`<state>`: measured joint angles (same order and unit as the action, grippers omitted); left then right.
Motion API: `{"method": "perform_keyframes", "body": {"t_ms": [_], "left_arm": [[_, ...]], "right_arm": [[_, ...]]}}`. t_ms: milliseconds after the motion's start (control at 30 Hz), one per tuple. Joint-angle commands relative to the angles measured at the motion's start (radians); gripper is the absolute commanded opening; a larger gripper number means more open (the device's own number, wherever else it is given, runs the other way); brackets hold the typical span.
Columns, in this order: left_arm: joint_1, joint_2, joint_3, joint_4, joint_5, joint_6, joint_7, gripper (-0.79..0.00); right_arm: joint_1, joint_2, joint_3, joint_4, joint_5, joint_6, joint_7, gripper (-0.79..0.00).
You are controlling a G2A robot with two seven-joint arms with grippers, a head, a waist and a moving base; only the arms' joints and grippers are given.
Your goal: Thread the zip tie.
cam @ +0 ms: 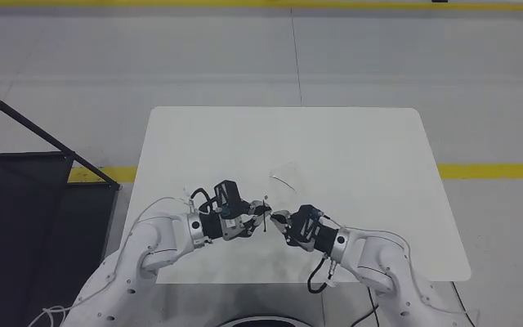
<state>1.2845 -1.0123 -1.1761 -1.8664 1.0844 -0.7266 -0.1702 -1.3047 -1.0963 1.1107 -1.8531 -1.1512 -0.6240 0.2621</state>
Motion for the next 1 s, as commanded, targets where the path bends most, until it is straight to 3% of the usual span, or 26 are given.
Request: {"method": "perform_keyframes", "body": {"t_ms": [0, 267, 433, 667, 900, 933, 967], "left_arm": [[0.000, 0.000, -0.003, 0.001, -0.003, -0.002, -0.002, -0.428], [0.004, 0.002, -0.009, 0.006, -0.003, -0.015, -0.012, -0.437], [0.007, 0.002, -0.017, 0.014, 0.001, -0.007, -0.011, -0.443], [0.029, 0.006, -0.052, 0.010, 0.001, 0.006, 0.027, -0.449], [0.069, 0.011, -0.088, -0.025, 0.020, 0.002, 0.062, -0.465], [0.074, 0.011, -0.089, -0.029, 0.021, 0.002, 0.062, -0.388], [0.074, 0.011, -0.089, -0.029, 0.021, 0.002, 0.062, -0.058]], "right_arm": [[-0.003, 0.001, 0.007, 0.002, 0.008, -0.002, -0.006, -0.785], [-0.010, 0.005, 0.031, 0.014, 0.062, -0.032, -0.018, -0.785], [0.004, 0.009, 0.037, 0.043, 0.148, -0.126, -0.003, -0.785], [0.076, 0.019, 0.008, 0.143, 0.371, -0.373, 0.102, -0.785], [0.216, 0.034, -0.116, 0.254, 0.712, -0.388, 0.299, -0.785], [0.216, 0.034, -0.116, 0.254, 0.712, -0.388, 0.299, -0.785], [0.216, 0.034, -0.116, 0.254, 0.712, -0.388, 0.299, -0.785]]}}
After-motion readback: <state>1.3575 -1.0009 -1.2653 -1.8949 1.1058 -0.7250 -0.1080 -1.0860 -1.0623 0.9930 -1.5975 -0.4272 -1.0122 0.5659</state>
